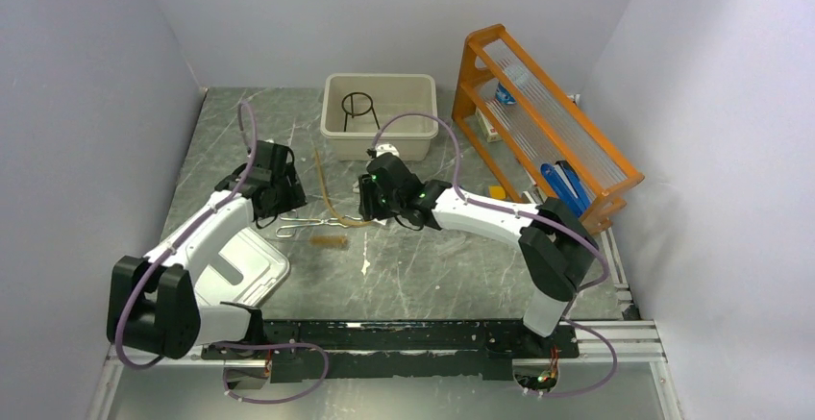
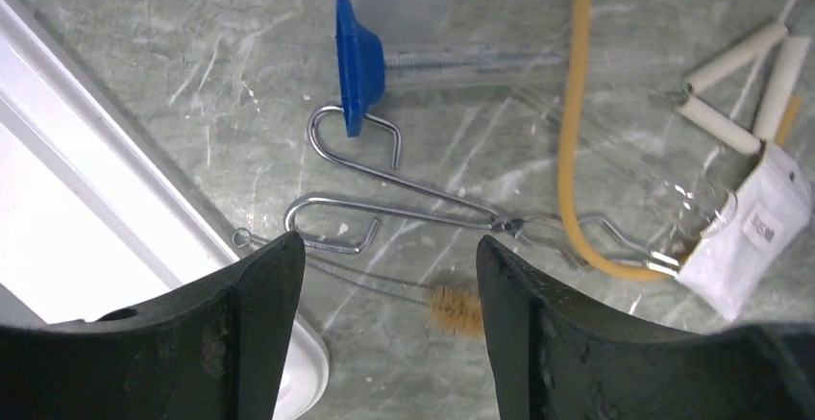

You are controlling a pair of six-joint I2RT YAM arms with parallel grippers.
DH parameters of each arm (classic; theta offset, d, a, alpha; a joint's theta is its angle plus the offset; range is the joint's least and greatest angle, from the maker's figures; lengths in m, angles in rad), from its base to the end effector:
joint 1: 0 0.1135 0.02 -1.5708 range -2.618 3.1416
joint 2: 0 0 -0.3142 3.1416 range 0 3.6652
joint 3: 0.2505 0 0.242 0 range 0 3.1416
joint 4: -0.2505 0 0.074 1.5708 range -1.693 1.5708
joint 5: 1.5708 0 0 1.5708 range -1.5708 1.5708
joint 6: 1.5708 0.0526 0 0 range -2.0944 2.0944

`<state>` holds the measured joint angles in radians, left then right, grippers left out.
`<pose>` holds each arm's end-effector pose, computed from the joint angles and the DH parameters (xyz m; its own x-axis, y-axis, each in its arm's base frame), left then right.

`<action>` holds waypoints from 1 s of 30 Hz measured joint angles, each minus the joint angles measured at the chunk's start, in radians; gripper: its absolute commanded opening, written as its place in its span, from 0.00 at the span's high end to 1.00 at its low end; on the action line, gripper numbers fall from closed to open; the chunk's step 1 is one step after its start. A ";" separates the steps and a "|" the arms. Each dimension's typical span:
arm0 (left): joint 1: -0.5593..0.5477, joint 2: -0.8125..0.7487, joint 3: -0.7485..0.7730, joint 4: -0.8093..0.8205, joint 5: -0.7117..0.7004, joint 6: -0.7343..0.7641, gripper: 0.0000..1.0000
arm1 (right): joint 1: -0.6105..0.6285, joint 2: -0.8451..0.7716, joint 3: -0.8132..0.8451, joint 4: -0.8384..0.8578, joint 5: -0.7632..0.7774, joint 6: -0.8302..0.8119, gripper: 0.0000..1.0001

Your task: Organize the chemistry lab equipment

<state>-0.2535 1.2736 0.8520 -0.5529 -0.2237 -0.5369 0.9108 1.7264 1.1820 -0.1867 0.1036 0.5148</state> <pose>0.2322 -0.0481 0.2691 -0.7517 -0.3204 -0.5765 -0.3032 0.9441 -0.1295 0.2461 0.3082 0.2695 -0.7199 -0.1289 -0.6820 -0.4413 0.8434 0.3064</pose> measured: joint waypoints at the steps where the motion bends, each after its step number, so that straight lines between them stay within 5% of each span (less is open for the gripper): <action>1: 0.007 0.013 -0.005 0.010 -0.003 -0.015 0.34 | 0.002 0.003 0.000 0.001 -0.003 0.003 0.54; 5: 0.023 0.065 -0.015 0.064 -0.056 -0.080 0.49 | 0.007 0.002 0.000 0.013 -0.004 0.012 0.54; 14: 0.037 0.181 -0.029 0.203 -0.141 -0.124 0.49 | 0.008 -0.026 -0.026 0.018 -0.016 0.016 0.55; 30: 0.046 0.289 -0.012 0.274 -0.163 -0.088 0.95 | 0.008 -0.064 -0.033 0.017 -0.018 0.015 0.55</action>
<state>-0.2073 1.5627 0.8398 -0.2787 -0.3870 -0.6250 0.9184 1.6627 1.1492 -0.1699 0.0856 0.5297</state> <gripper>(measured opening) 0.121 0.451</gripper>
